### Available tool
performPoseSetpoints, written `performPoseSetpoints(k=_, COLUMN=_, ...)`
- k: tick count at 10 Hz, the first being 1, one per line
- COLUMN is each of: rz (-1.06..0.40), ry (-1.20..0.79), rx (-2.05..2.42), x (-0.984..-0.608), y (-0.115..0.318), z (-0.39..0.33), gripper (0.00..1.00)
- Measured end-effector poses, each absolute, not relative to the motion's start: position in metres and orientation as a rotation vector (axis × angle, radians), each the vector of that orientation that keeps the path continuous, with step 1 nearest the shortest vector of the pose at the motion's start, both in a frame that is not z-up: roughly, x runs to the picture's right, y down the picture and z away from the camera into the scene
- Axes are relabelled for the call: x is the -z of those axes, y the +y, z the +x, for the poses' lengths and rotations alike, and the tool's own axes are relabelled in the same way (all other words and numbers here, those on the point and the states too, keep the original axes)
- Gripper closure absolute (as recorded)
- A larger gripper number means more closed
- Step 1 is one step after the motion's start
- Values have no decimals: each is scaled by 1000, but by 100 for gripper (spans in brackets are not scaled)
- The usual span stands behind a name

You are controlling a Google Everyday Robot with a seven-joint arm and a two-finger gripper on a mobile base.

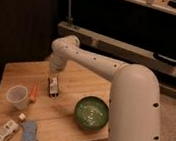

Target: Push the eraser across the table

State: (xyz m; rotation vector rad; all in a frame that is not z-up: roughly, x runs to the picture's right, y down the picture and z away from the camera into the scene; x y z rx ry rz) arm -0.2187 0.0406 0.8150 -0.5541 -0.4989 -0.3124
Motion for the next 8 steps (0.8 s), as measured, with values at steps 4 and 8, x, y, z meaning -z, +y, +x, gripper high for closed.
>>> performPoseSetpoints(k=4, rz=-553, ry=-469, rx=338, x=-800, y=75, z=-281, gripper=96)
performPoseSetpoints(k=8, rz=-537, ry=-411, rx=267, x=-830, y=78, z=-273, gripper=96)
